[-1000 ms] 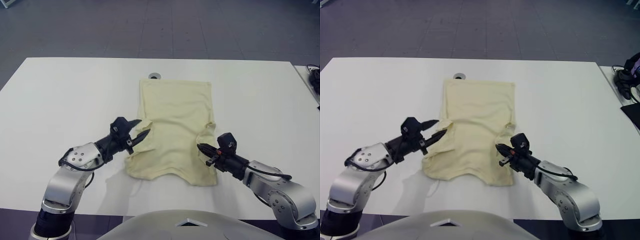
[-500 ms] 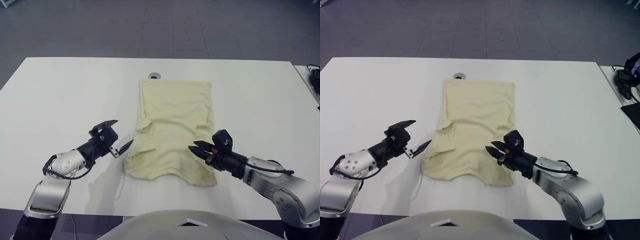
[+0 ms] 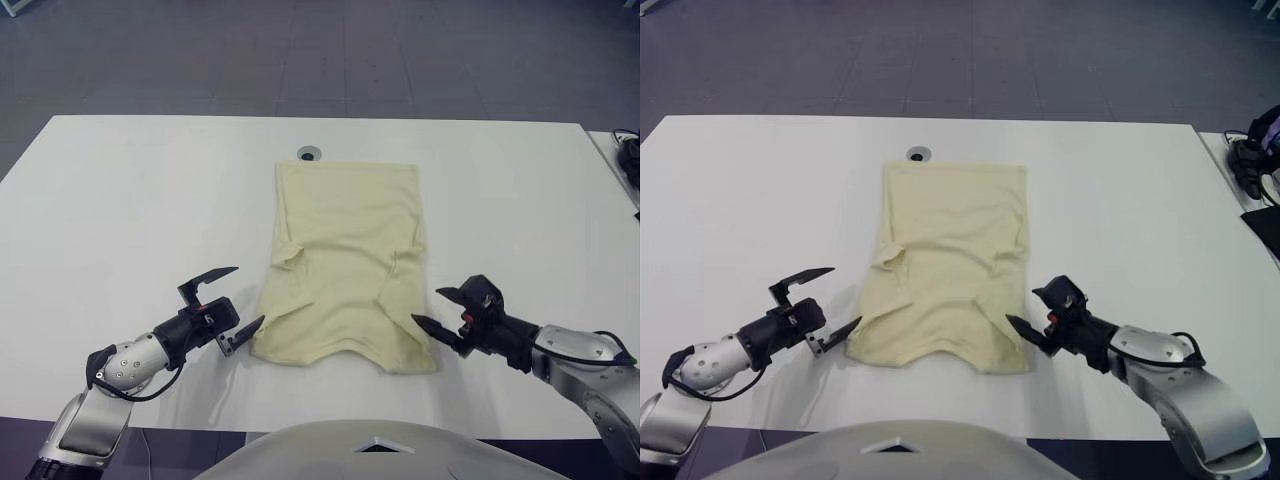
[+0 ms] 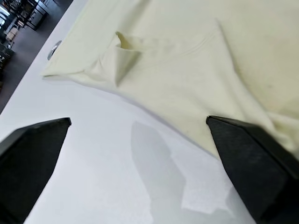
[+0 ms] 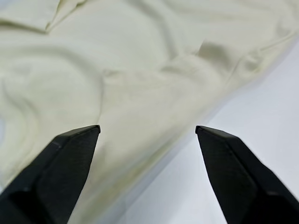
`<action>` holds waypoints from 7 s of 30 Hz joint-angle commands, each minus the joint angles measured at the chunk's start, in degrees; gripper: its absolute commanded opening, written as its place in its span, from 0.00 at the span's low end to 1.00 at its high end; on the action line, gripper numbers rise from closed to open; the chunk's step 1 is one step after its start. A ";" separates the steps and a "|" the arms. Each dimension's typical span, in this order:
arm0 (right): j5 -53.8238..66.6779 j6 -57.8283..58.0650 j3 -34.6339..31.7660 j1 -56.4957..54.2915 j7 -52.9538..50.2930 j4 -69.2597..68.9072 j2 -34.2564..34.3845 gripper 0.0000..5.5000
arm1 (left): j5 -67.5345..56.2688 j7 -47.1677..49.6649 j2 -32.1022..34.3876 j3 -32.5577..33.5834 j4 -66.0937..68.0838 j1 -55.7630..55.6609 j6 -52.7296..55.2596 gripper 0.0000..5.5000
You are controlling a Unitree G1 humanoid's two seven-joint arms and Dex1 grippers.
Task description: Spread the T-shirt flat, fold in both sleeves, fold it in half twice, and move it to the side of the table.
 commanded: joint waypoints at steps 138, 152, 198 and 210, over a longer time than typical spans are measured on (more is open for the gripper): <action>-34.22 -49.23 1.23 17.36 0.58 22.08 7.88 0.98 | 6.28 -13.00 10.46 -18.34 21.45 -21.46 -27.53 0.45; -37.42 -43.57 4.83 14.33 1.46 22.81 6.34 0.98 | -12.64 -21.12 8.06 -16.35 10.77 -24.16 -4.83 0.01; -21.19 -19.60 6.27 11.94 -0.44 18.68 9.72 0.42 | -22.97 -22.29 3.99 -7.75 1.99 -25.30 16.97 0.00; -7.01 -4.77 -0.43 5.21 9.09 7.12 1.92 0.11 | -18.04 -27.18 7.90 -7.68 3.14 -23.15 6.49 0.00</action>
